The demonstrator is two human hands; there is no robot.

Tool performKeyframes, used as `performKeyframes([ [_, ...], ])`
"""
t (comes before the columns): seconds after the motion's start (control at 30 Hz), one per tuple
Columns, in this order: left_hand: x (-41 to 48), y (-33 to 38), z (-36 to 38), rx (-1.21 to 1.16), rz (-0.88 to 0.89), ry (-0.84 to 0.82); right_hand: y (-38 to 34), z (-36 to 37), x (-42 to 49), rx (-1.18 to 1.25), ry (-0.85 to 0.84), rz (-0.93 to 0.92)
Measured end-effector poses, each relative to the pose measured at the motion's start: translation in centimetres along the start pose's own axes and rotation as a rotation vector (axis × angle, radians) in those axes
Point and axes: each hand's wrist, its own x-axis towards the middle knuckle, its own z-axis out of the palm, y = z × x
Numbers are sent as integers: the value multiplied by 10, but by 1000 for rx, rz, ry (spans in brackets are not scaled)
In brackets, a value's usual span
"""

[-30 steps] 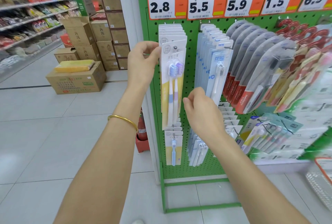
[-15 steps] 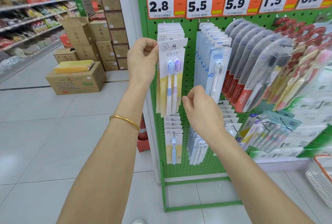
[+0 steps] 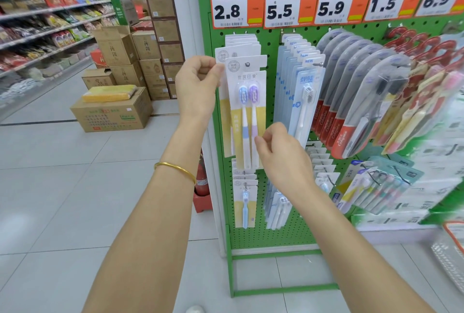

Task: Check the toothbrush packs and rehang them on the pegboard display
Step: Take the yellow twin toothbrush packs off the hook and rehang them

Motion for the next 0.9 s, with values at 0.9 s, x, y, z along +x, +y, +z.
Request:
performKeyframes([
  [0.9, -199, -85, 10, -102, -654, 57, 108, 44, -108, 334, -285, 165],
])
